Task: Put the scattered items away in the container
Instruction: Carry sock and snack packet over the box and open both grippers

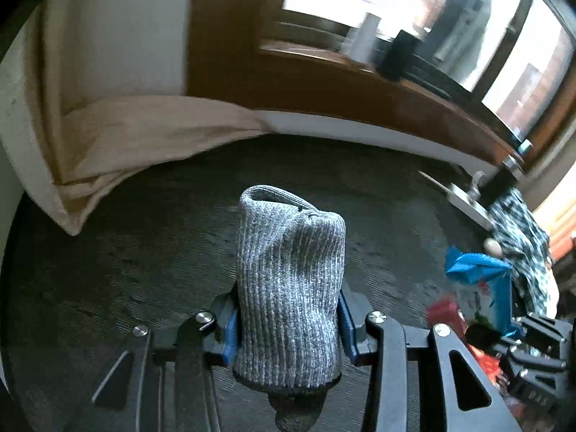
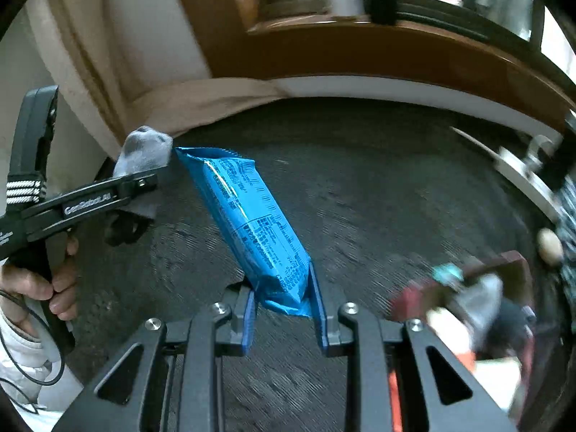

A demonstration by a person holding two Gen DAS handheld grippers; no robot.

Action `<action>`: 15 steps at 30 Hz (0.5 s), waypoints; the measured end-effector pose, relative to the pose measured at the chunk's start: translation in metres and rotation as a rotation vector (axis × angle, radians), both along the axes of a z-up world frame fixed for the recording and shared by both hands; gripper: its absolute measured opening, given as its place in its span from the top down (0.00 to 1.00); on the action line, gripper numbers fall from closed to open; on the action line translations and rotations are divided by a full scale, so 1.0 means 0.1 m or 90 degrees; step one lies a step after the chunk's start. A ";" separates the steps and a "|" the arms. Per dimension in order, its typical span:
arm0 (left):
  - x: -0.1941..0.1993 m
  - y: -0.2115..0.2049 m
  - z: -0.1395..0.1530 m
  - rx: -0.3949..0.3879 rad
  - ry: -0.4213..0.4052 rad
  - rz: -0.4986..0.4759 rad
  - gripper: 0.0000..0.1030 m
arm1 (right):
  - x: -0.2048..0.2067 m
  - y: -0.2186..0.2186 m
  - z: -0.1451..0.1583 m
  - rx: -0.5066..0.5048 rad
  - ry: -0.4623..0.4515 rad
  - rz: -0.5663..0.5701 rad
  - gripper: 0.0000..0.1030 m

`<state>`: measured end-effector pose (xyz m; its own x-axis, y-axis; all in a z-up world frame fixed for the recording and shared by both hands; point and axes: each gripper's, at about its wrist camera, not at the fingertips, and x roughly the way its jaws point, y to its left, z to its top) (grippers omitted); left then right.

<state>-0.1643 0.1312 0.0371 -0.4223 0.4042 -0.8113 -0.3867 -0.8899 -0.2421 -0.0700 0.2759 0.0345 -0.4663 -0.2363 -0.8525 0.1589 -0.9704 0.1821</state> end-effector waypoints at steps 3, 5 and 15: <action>0.23 0.30 0.09 0.003 0.006 -0.033 0.57 | 0.30 0.37 0.12 0.002 0.010 -0.048 0.73; 0.35 0.50 0.14 0.006 0.009 -0.052 0.57 | 0.51 0.68 0.11 0.006 0.012 -0.077 0.72; 1.02 1.66 0.24 0.009 0.015 -0.163 0.57 | 1.16 1.84 0.03 0.040 -0.005 -0.191 0.72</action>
<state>-0.0621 0.2972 0.0616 -0.3235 0.5118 -0.7958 -0.6053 -0.7584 -0.2417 0.0460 0.4602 0.0370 -0.5004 -0.0354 -0.8651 -0.1381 -0.9831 0.1201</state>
